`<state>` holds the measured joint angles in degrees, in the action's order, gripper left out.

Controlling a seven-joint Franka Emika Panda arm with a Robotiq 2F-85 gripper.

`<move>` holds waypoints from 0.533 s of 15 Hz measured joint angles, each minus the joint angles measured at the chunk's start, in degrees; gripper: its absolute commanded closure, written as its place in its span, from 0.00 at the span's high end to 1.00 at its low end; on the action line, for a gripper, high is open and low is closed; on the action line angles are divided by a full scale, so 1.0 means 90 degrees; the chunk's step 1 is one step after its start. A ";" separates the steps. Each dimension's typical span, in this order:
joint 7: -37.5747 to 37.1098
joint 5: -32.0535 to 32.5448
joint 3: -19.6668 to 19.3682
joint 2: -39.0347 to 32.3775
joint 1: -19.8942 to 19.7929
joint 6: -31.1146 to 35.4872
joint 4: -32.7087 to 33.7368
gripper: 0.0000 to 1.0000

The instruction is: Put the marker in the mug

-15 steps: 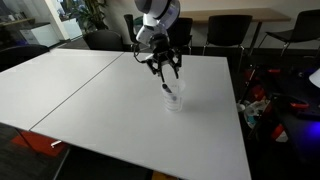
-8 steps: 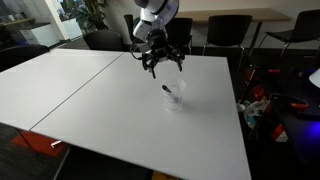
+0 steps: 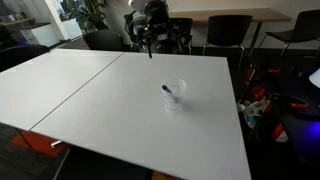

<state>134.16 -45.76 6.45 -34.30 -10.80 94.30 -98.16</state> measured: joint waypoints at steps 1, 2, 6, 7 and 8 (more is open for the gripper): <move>-0.0171 -0.0191 -0.0033 0.0259 0.0028 0.0189 -0.0209 1.00; -0.0356 -0.0369 -0.0065 0.0508 0.0045 0.0344 -0.0405 1.00; -0.1376 -0.0705 -0.0351 0.1443 0.0150 0.0705 -0.1054 1.00; -0.1681 -0.0705 -0.0451 0.1642 0.0177 0.0754 -0.1170 1.00; -0.1972 -0.0704 -0.0540 0.1811 0.0193 0.0801 -0.1264 1.00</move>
<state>116.41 -52.10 1.59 -18.00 -9.07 101.51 -109.54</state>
